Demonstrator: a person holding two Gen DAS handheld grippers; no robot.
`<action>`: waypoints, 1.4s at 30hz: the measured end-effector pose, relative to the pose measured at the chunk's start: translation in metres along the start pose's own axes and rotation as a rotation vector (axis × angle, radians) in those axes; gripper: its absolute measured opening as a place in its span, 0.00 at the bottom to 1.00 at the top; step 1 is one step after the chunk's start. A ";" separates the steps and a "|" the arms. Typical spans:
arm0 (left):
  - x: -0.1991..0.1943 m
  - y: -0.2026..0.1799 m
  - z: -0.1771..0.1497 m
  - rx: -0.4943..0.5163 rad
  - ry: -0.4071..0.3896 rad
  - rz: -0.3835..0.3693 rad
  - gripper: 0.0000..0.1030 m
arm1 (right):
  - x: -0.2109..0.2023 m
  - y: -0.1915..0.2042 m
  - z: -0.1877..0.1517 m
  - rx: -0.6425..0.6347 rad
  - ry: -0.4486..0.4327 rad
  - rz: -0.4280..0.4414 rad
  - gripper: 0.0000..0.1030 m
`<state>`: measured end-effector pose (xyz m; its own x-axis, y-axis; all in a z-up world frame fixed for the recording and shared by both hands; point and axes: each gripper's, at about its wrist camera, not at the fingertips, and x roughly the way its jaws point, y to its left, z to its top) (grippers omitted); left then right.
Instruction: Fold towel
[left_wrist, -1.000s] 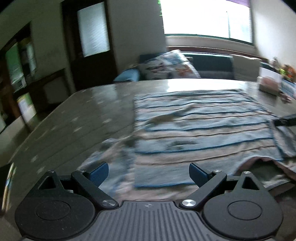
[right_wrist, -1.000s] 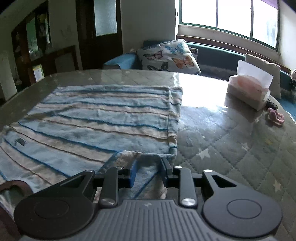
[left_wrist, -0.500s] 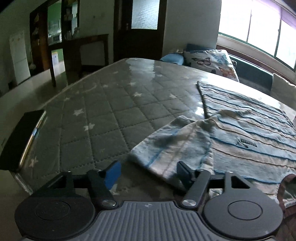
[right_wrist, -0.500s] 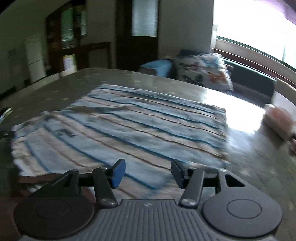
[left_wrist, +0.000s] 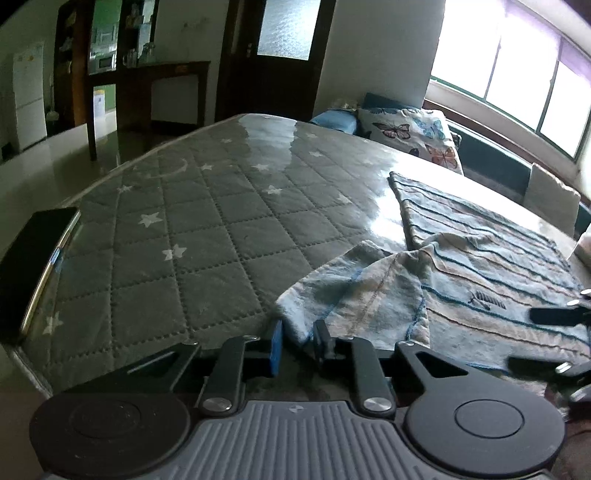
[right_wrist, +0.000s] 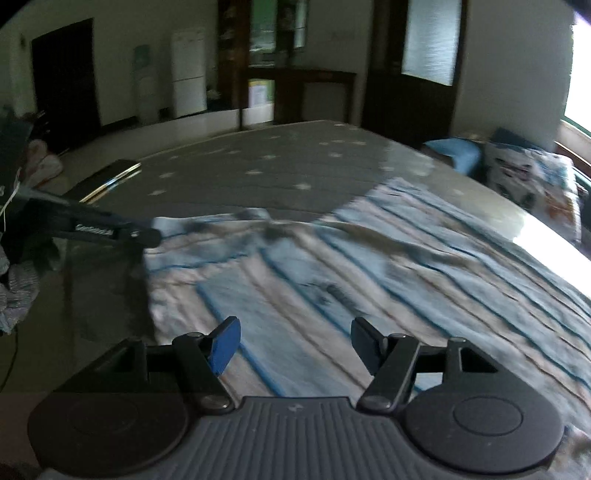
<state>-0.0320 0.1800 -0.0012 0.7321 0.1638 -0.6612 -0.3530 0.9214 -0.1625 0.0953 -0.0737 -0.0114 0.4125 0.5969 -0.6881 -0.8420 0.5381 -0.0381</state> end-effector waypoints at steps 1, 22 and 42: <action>-0.002 0.001 0.000 -0.003 -0.002 0.000 0.22 | 0.005 0.006 0.002 -0.014 0.004 0.007 0.66; -0.006 -0.001 0.004 -0.080 -0.030 -0.059 0.04 | 0.026 0.048 0.009 -0.057 0.005 0.043 0.66; -0.041 -0.087 -0.003 0.261 -0.123 -0.398 0.02 | -0.038 -0.034 -0.022 0.112 -0.047 -0.150 0.66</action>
<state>-0.0336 0.0917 0.0378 0.8495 -0.1926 -0.4911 0.1138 0.9760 -0.1857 0.1007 -0.1277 -0.0003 0.5488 0.5306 -0.6460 -0.7270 0.6845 -0.0553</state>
